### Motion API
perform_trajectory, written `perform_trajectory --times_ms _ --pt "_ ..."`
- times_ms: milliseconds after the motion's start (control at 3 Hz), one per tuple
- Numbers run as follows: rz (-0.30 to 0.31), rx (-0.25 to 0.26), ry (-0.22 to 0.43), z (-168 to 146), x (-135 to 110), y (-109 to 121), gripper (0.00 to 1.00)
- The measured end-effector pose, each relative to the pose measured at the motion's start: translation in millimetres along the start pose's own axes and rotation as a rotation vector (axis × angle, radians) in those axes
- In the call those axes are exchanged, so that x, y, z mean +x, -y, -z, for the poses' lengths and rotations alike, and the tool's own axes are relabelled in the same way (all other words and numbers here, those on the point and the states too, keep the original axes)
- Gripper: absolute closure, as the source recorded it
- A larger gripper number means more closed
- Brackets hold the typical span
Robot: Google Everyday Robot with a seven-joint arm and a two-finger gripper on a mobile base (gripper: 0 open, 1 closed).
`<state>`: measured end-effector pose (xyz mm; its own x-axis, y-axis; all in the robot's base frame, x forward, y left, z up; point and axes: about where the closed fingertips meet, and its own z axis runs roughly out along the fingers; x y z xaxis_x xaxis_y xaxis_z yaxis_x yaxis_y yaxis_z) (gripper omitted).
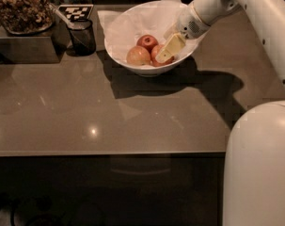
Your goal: Pick apple from white bowl
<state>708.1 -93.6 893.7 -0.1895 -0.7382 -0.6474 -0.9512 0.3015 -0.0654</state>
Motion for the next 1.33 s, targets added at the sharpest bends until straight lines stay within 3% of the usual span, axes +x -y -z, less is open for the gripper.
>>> perform_trajectory --times_ms 667,1000,1333 --pt "-0.018 -0.027 0.021 -14.5 5.6 -4.3 0.28" --pt "-0.014 -0.029 0.02 -16.8 5.2 -4.2 0.34" --pt "-0.009 -0.032 0.016 -19.5 4.8 -4.2 0.53"
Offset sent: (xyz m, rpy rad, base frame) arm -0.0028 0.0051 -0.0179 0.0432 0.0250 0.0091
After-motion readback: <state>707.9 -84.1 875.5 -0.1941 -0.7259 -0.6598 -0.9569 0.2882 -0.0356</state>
